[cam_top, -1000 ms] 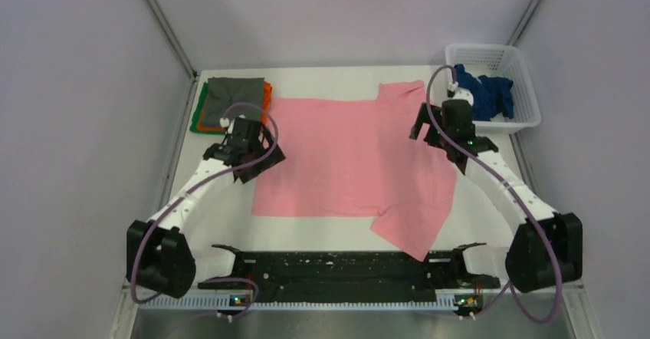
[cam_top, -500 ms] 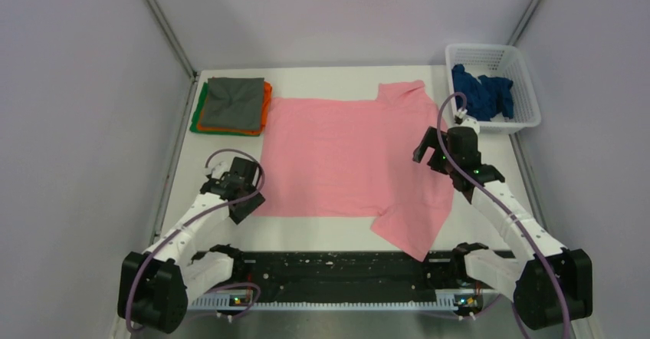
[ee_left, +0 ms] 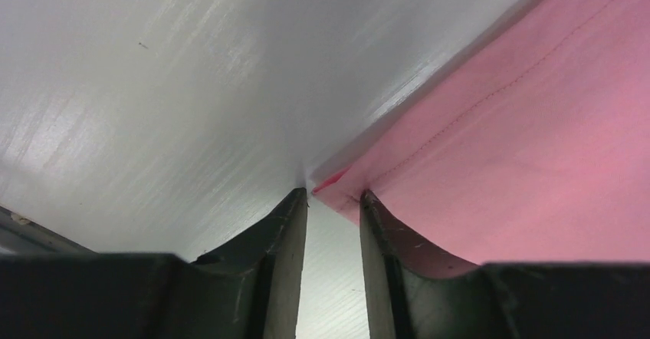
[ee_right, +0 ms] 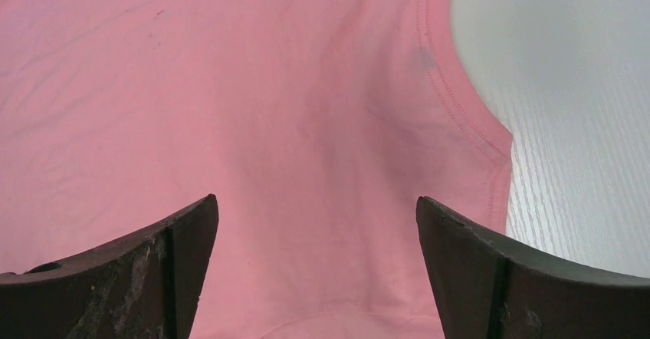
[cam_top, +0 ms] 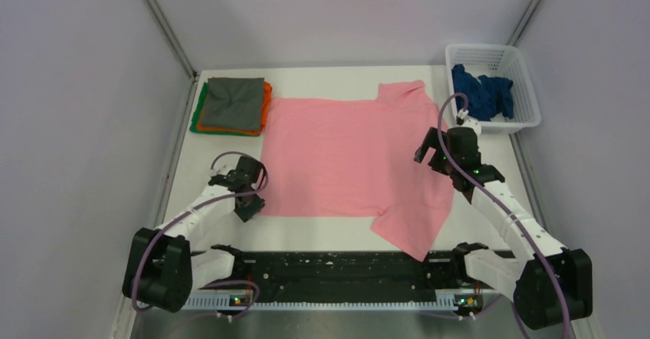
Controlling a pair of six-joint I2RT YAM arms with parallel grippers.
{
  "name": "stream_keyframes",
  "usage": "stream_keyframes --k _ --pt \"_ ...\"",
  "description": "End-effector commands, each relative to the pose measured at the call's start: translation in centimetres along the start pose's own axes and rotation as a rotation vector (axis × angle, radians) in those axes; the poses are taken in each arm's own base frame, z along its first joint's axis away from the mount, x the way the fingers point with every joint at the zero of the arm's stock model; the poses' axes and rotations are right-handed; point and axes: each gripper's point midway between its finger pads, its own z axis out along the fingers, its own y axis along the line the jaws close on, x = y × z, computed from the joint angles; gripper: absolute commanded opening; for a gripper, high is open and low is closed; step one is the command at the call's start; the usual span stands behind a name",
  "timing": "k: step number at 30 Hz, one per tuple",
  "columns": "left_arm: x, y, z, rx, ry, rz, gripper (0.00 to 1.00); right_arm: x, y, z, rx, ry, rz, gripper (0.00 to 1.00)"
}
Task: Fold and stack the t-shirts
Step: Grab the side of the flattened tshirt closest away from the robot with both arms
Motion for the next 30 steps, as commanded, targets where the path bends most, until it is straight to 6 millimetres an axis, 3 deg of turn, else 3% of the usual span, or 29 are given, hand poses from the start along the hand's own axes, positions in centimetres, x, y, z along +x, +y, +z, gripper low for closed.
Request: stream_keyframes --k 1,8,13,16,19,22,26,30 --pt "-0.1 -1.1 0.8 0.017 0.008 -0.011 0.34 0.5 -0.8 -0.1 0.039 0.009 0.011 0.98" --pt "-0.4 -1.2 1.4 0.010 -0.011 -0.008 0.32 1.1 -1.0 -0.8 0.037 0.023 0.013 0.98" --pt "-0.5 -1.7 1.4 0.030 -0.008 -0.002 0.00 2.0 -0.9 -1.7 0.052 0.071 -0.027 0.97" --pt "-0.7 -1.9 1.1 0.047 -0.019 0.006 0.00 2.9 -0.3 -2.7 0.067 0.113 -0.070 0.97" --pt "-1.1 -1.8 0.7 0.055 -0.041 0.004 0.00 5.5 1.2 -4.2 0.054 0.190 -0.127 0.96" --pt "-1.3 -2.0 0.4 0.073 -0.048 0.010 0.00 9.4 1.8 -6.3 0.059 0.312 -0.217 0.94" --pt "-1.2 -2.2 0.3 0.098 -0.048 0.012 0.00 15.4 -1.0 -9.5 0.136 0.517 -0.312 0.90" --pt "-1.2 -2.3 0.0 0.116 -0.049 0.010 0.00 19.9 -1.7 -12.0 0.123 0.644 -0.324 0.86"
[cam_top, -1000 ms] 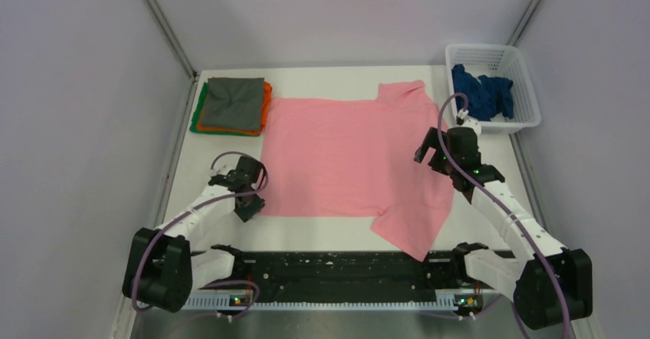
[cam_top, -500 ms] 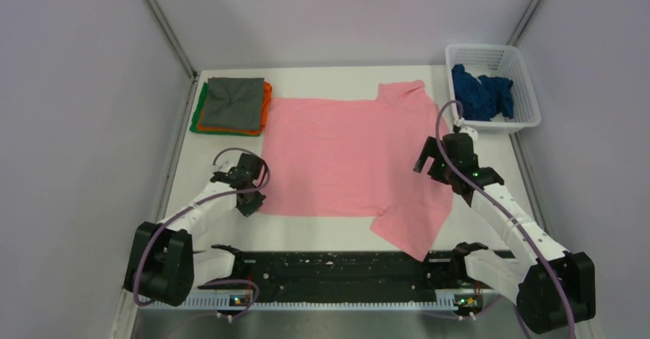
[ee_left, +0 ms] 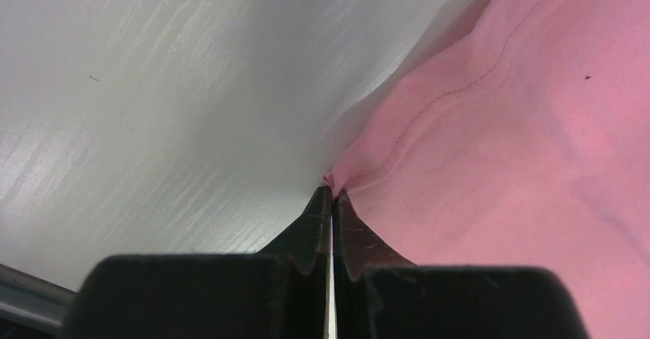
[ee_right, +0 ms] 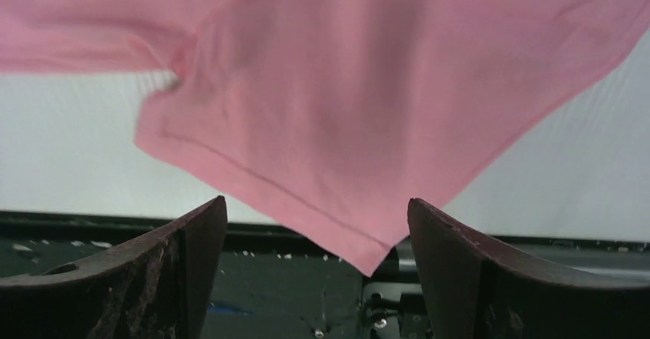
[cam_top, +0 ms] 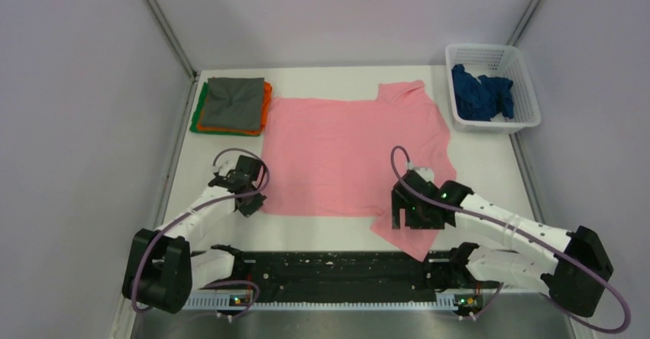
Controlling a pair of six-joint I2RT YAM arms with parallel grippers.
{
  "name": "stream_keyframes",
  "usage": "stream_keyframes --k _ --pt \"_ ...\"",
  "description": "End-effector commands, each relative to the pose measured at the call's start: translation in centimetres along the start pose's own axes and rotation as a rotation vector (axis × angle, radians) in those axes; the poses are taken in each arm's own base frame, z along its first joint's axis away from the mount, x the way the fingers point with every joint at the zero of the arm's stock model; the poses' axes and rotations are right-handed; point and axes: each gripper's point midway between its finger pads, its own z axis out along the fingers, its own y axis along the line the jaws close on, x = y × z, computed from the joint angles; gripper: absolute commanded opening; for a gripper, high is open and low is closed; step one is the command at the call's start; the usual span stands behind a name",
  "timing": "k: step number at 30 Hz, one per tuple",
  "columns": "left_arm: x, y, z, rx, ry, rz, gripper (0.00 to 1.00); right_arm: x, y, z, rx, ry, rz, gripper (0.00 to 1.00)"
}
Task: Fold and stack the t-shirts
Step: Grab the side of the flattened tshirt closest away from the robot with both arms
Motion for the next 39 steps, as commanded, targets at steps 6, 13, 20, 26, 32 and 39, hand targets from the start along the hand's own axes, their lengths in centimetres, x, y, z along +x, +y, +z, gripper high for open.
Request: stream_keyframes --k 6,13,20,26,32,39 --pt "-0.7 -0.1 -0.7 0.039 -0.039 0.002 0.00 9.1 -0.6 0.0 0.084 0.247 -0.040 0.75" --pt "-0.6 -0.2 -0.7 0.045 -0.036 0.004 0.00 9.8 -1.7 2.0 0.139 0.234 -0.026 0.57" --pt "-0.7 -0.4 -0.7 0.046 -0.032 0.008 0.00 7.8 -1.8 3.6 0.180 0.119 -0.034 0.25" --pt "-1.4 -0.9 -1.7 0.070 -0.053 0.000 0.00 5.1 -1.7 1.7 0.170 0.009 -0.009 0.00" --pt "-2.7 -3.7 -3.1 0.185 -0.068 0.013 0.00 0.3 -1.2 -0.8 0.147 -0.126 0.014 0.00" --pt "-5.0 -6.4 -3.8 0.224 -0.095 0.035 0.00 -6.9 -1.0 -2.3 0.122 -0.270 0.065 0.00"
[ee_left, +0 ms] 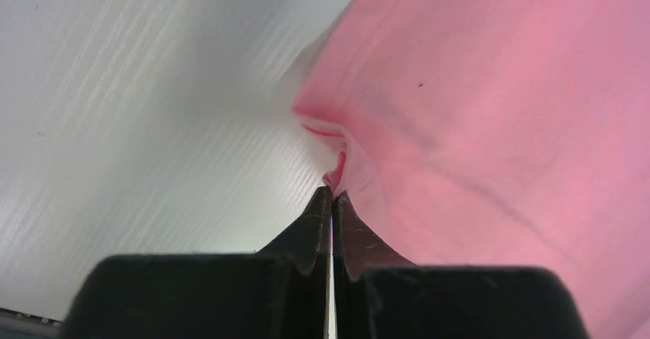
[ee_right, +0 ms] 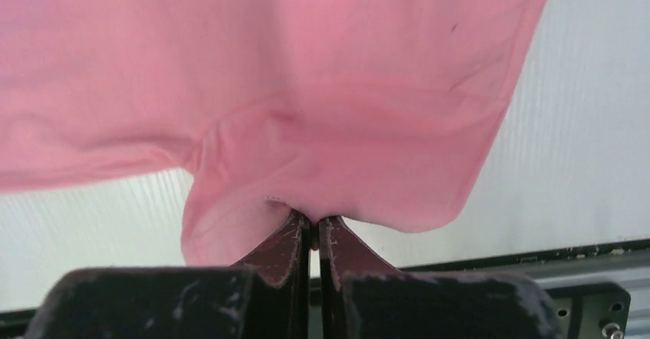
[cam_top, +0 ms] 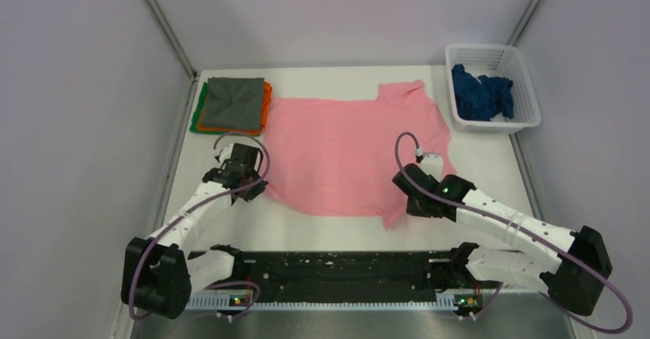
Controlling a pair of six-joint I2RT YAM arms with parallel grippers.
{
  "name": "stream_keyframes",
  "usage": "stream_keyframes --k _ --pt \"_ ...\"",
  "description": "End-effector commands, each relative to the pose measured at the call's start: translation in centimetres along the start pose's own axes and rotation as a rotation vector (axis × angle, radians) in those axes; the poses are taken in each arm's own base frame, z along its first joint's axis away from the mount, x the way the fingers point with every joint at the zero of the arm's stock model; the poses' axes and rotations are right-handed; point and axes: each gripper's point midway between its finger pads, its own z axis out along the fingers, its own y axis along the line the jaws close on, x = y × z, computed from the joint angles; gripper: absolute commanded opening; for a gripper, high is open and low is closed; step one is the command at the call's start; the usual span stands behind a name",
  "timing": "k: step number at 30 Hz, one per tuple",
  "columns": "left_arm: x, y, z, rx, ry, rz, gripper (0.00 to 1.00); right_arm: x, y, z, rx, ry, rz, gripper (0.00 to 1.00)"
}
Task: Fold and stack the t-shirts
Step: Grab the side of the flattened tshirt closest away from the robot with both arms, then fold the flattened tshirt in 1/3 of the way
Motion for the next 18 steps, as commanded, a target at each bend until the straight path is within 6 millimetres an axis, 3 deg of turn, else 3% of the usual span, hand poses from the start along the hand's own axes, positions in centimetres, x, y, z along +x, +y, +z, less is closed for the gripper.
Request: stream_keyframes --k 1,7,18 --pt "-2.9 -3.1 -0.3 0.065 -0.048 0.011 0.00 -6.5 0.5 -1.0 -0.016 -0.165 0.030 0.00" --pt "-5.3 -4.3 0.0 0.062 -0.076 0.005 0.00 -11.2 0.7 -0.7 0.009 -0.232 0.045 0.00" --pt "-8.4 -5.3 2.0 0.051 -0.070 -0.026 0.00 -17.6 0.5 1.2 0.009 -0.303 0.078 0.00"
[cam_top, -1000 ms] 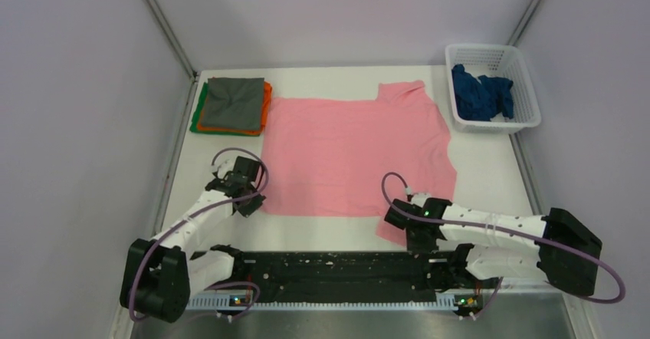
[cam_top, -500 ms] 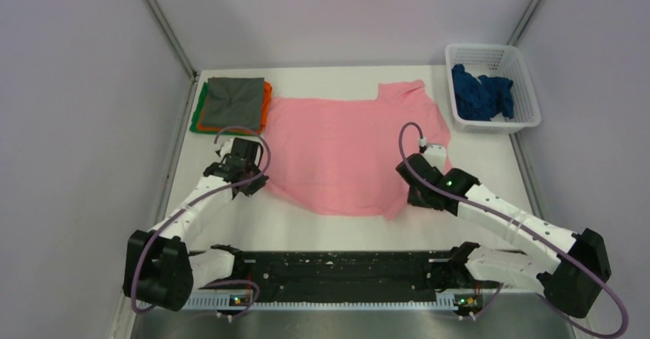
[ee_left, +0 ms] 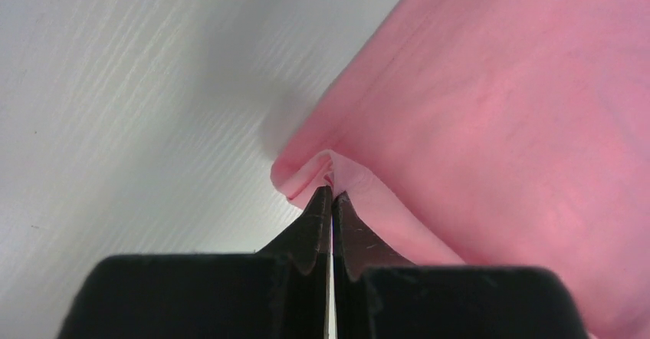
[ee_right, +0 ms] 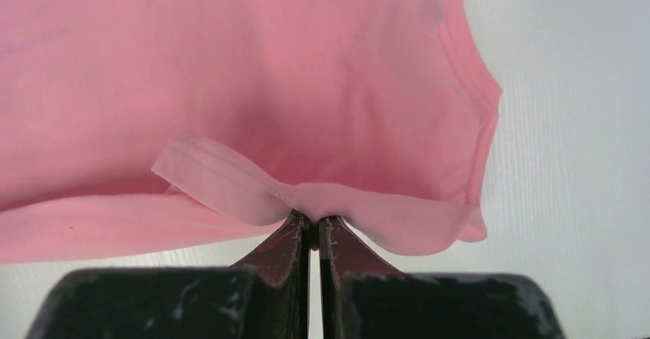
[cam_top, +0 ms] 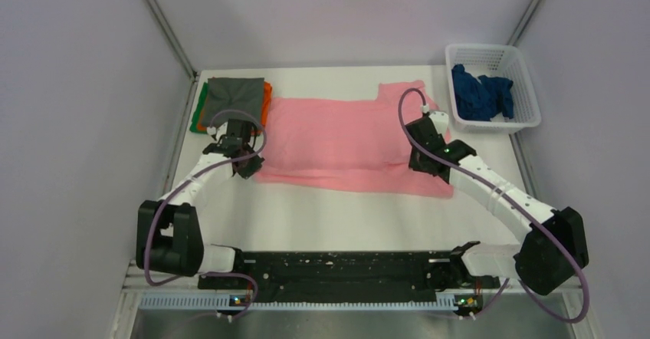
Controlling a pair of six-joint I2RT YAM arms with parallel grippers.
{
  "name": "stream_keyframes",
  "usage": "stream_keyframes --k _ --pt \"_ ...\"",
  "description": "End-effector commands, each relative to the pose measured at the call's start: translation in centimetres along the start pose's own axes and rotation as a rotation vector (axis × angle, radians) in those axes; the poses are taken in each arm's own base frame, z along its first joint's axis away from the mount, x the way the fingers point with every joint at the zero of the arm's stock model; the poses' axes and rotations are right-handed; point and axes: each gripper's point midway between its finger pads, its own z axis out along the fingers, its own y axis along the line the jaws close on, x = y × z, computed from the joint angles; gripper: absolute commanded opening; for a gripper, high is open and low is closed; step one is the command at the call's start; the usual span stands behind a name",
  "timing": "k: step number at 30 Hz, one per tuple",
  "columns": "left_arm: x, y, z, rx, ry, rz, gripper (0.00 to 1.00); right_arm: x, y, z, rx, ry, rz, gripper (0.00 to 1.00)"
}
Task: Fold and stack the t-shirts
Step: Fold the flattened tshirt in 1/3 of the way
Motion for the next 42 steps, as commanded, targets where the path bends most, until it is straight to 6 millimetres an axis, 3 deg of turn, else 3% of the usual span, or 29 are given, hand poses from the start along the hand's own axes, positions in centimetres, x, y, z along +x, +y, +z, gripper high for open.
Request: stream_keyframes --k 1,7,19,23,25,26,27,29,31,32,33,37,42 --pt "-2.5 -2.0 0.2 0.057 -0.041 -0.006 0.00 -5.1 1.3 0.3 -0.052 -0.132 -0.003 0.00" --pt "-3.5 -3.1 1.3 0.057 -0.026 0.004 0.00 -7.5 1.4 1.4 -0.037 -0.174 -0.042 0.00" --pt "-5.0 -4.2 4.2 0.021 -0.008 0.005 0.00 -9.9 1.6 5.0 -0.022 -0.186 -0.030 0.00" --pt "-5.2 -5.1 5.4 0.023 0.020 0.020 0.00 -10.7 2.1 7.4 -0.024 -0.190 -0.032 0.05" --pt "-5.2 -5.3 5.7 0.013 0.033 0.022 0.20 -10.8 2.1 9.0 -0.005 -0.172 -0.022 0.08" --pt "-5.2 -5.3 5.7 0.011 0.039 0.021 0.23 -10.8 2.0 9.7 0.010 -0.159 -0.009 0.12" --pt "-5.3 -5.4 5.6 0.009 0.040 0.023 0.28 -10.8 2.0 10.4 0.025 -0.149 0.000 0.22" --pt "-5.4 -5.3 5.2 0.004 0.039 0.027 0.47 -11.1 1.8 11.4 0.062 -0.146 0.016 0.53" --pt "-5.7 -4.8 4.4 -0.010 0.021 0.025 0.71 -11.5 1.7 11.8 0.096 -0.141 0.037 0.67" --pt "-5.6 -4.5 4.0 -0.014 0.015 0.024 0.92 -11.6 1.5 11.8 0.110 -0.138 0.048 0.70" --pt "-5.6 -4.3 3.6 -0.012 0.011 0.022 0.98 -11.4 1.3 11.7 0.118 -0.133 0.059 0.80" --pt "-4.7 -4.7 2.1 0.049 0.027 0.012 0.99 -10.2 1.5 10.5 0.054 -0.130 0.099 0.95" --pt "-2.9 -7.3 2.0 0.215 0.106 0.025 0.99 -7.0 3.8 10.2 -0.141 -0.090 0.103 0.99"
